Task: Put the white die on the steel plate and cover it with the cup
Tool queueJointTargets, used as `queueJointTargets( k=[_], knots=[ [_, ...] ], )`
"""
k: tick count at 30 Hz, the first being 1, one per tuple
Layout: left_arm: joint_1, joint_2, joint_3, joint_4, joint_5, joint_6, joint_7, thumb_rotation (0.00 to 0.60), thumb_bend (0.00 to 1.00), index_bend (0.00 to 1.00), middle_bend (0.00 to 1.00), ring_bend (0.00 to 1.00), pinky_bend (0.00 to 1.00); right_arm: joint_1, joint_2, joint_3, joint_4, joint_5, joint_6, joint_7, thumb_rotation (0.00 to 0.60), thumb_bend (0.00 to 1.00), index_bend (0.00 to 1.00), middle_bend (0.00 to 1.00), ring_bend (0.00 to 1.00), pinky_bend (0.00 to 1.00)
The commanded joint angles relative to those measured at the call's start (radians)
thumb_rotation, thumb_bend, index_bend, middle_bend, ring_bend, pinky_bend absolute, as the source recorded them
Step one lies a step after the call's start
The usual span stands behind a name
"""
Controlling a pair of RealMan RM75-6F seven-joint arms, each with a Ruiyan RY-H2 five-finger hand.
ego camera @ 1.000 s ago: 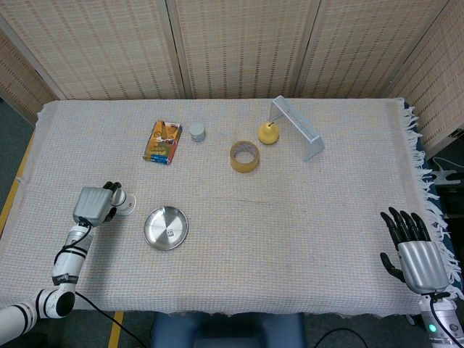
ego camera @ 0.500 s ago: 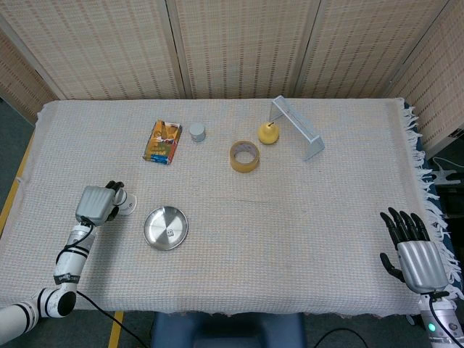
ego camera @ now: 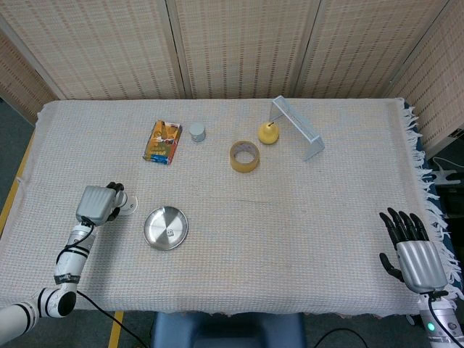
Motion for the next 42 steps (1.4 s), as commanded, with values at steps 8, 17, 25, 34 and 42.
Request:
queueJointTargets(
  k=[8,17,25,34,42],
  knots=[
    [0.055,0.094,0.020,-0.171,0.113,0.100,-0.122,0.600,0.35,0.47,0.60,0.63,0.87,0.002,0.001,-0.004,-0.002,-0.007,-0.003,0.005,0.600,0.26,0.00,0.00,0.00,0.00],
    [0.090,0.184,0.078,-0.410,0.230,0.143,-0.143,0.600,0.35,0.47,0.61,0.64,0.87,0.000,0.016,-0.024,-0.011,-0.045,0.001,0.033,0.600,0.26,0.00,0.00,0.00,0.00],
    [0.088,0.136,0.094,-0.429,0.230,0.125,-0.079,0.600,0.35,0.47,0.62,0.64,0.87,-0.003,0.027,-0.036,-0.013,-0.071,0.007,0.054,0.600,0.26,0.00,0.00,0.00,0.00],
    [0.079,0.042,0.093,-0.364,0.261,0.143,-0.033,0.600,0.35,0.47,0.62,0.64,0.87,0.001,0.025,-0.037,-0.010,-0.070,-0.004,0.054,0.600,0.26,0.00,0.00,0.00,0.00],
    [0.070,-0.009,0.082,-0.314,0.257,0.138,-0.002,0.600,0.35,0.47,0.62,0.64,0.87,0.001,0.026,-0.034,-0.008,-0.065,-0.003,0.058,0.600,0.26,0.00,0.00,0.00,0.00]
  ],
)
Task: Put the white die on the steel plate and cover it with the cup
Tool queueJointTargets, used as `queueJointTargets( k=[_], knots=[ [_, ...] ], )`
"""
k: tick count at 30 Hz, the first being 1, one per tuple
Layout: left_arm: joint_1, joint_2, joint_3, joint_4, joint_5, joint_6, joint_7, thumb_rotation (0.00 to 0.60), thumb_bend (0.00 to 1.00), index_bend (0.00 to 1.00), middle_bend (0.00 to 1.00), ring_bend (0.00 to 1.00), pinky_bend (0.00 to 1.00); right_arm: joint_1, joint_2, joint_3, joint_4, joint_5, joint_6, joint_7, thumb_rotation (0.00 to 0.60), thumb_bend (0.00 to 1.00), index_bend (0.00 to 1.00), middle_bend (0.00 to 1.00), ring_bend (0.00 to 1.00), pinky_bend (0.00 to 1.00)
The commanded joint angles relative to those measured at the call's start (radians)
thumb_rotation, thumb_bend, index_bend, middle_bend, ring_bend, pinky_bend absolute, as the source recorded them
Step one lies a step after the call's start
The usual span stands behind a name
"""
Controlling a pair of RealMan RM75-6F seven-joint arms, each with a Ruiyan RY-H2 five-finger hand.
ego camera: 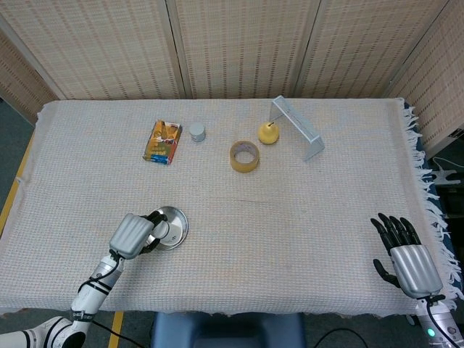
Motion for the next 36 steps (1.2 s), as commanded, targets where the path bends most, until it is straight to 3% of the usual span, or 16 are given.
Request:
queueJointTargets(
  k=[1,20,36],
  knots=[
    [-0.003,-0.013,-0.004,0.014,-0.002,0.001,0.014,0.600,0.35,0.47,0.62,0.64,0.87,-0.001,0.000,0.001,0.001,0.001,0.002,0.001,0.600,0.26,0.00,0.00,0.00,0.00],
    [-0.004,-0.071,-0.042,0.134,-0.042,0.040,0.167,0.600,0.35,0.49,0.65,0.65,0.87,-0.001,-0.002,0.005,-0.001,0.012,-0.001,-0.008,0.600,0.26,0.00,0.00,0.00,0.00],
    [-0.005,-0.021,-0.014,0.038,-0.022,-0.006,0.085,0.600,0.35,0.50,0.65,0.65,0.87,-0.003,-0.003,0.005,-0.003,0.014,0.002,-0.011,0.600,0.26,0.00,0.00,0.00,0.00]
  ],
)
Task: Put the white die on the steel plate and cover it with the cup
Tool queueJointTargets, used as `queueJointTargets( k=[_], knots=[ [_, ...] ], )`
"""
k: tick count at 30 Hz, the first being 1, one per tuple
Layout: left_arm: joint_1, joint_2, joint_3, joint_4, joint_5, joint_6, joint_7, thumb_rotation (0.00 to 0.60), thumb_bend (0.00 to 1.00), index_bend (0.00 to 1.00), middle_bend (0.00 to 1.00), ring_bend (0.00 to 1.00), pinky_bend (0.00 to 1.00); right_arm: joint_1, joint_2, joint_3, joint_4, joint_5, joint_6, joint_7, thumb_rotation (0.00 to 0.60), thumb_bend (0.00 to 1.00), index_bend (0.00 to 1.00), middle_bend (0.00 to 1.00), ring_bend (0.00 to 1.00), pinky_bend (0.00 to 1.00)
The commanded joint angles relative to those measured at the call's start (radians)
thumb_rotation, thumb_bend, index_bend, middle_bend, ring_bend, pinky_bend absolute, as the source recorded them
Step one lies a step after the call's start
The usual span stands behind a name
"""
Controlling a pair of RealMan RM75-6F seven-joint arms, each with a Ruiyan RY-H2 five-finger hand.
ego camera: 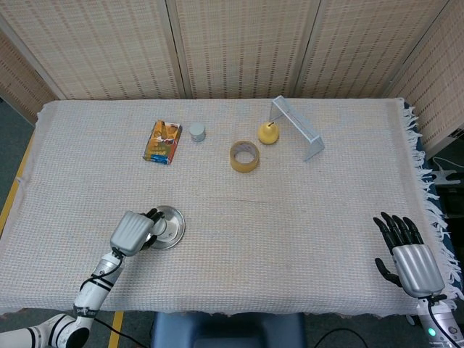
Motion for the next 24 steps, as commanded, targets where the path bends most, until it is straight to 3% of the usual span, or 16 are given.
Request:
queueJointTargets(
  k=[1,14,19,24],
  knots=[
    [0.000,0.001,-0.002,0.005,0.005,0.009,0.005,0.600,0.35,0.50,0.65,0.65,0.87,0.001,0.000,0.000,0.000,0.001,-0.002,0.000,0.600,0.26,0.00,0.00,0.00,0.00],
    [-0.008,-0.064,-0.033,0.128,-0.043,0.037,0.168,0.600,0.35,0.50,0.66,0.65,0.87,-0.002,0.001,0.001,-0.003,0.001,0.003,-0.003,0.600,0.26,0.00,0.00,0.00,0.00],
    [-0.006,-0.029,-0.031,0.065,-0.081,0.004,0.173,0.600,0.35,0.50,0.66,0.65,0.87,0.000,0.000,0.001,0.000,0.002,-0.001,-0.001,0.600,0.26,0.00,0.00,0.00,0.00],
    [-0.012,0.032,-0.023,-0.044,-0.103,-0.064,0.090,0.600,0.35,0.50,0.66,0.65,0.87,0.002,-0.001,0.000,0.000,0.003,-0.006,-0.004,0.600,0.26,0.00,0.00,0.00,0.00]
  ],
)
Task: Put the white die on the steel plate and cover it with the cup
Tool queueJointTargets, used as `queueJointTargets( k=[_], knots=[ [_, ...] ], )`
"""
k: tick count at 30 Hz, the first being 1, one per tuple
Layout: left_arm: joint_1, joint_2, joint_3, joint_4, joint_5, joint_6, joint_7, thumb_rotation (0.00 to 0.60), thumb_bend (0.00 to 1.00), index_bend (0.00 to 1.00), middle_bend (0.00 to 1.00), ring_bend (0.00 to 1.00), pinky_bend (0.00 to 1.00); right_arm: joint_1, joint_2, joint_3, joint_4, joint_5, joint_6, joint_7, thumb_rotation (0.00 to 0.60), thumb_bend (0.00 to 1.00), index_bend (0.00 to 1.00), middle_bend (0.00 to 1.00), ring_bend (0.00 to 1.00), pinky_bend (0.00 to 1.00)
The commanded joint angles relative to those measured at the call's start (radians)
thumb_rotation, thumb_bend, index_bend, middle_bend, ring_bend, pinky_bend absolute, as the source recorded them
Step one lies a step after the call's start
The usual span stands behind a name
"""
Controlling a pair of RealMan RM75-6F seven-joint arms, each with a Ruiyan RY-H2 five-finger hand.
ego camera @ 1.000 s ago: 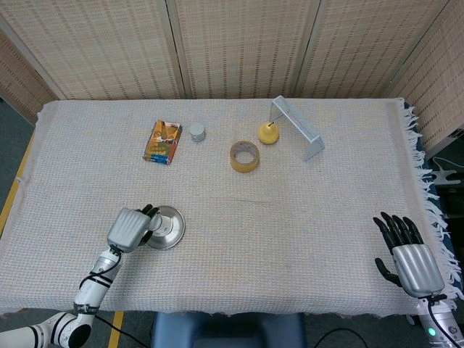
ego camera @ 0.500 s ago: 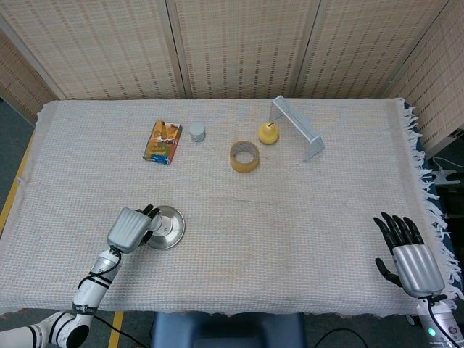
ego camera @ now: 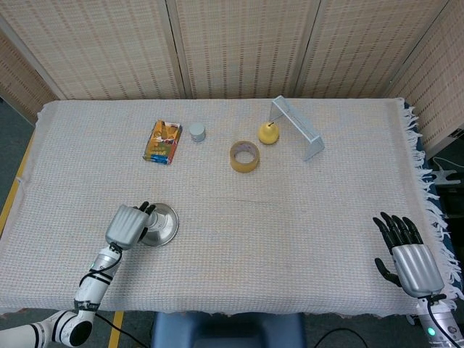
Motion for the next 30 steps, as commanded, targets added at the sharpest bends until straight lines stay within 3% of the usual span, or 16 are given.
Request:
queueJointTargets(
  k=[1,9,20,30],
  knots=[
    [-0.007,0.052,0.008,-0.077,-0.018,-0.057,-0.071,0.600,0.35,0.50,0.66,0.65,0.87,-0.001,0.000,0.000,-0.001,-0.001,0.003,-0.001,0.600,0.26,0.00,0.00,0.00,0.00],
    [-0.020,0.091,0.011,-0.116,-0.020,-0.091,-0.133,0.600,0.36,0.50,0.66,0.65,0.87,-0.002,-0.001,-0.001,-0.003,0.000,0.002,-0.006,0.600,0.26,0.00,0.00,0.00,0.00],
    [-0.017,0.005,-0.007,0.031,-0.028,0.017,0.003,0.600,0.36,0.50,0.67,0.65,0.87,-0.003,0.000,-0.001,-0.005,0.000,0.005,-0.007,0.600,0.26,0.00,0.00,0.00,0.00],
    [-0.018,0.086,0.023,-0.125,-0.026,-0.055,-0.092,0.600,0.36,0.51,0.66,0.65,0.87,-0.004,0.002,-0.001,-0.006,-0.001,0.006,-0.004,0.600,0.26,0.00,0.00,0.00,0.00]
  ],
)
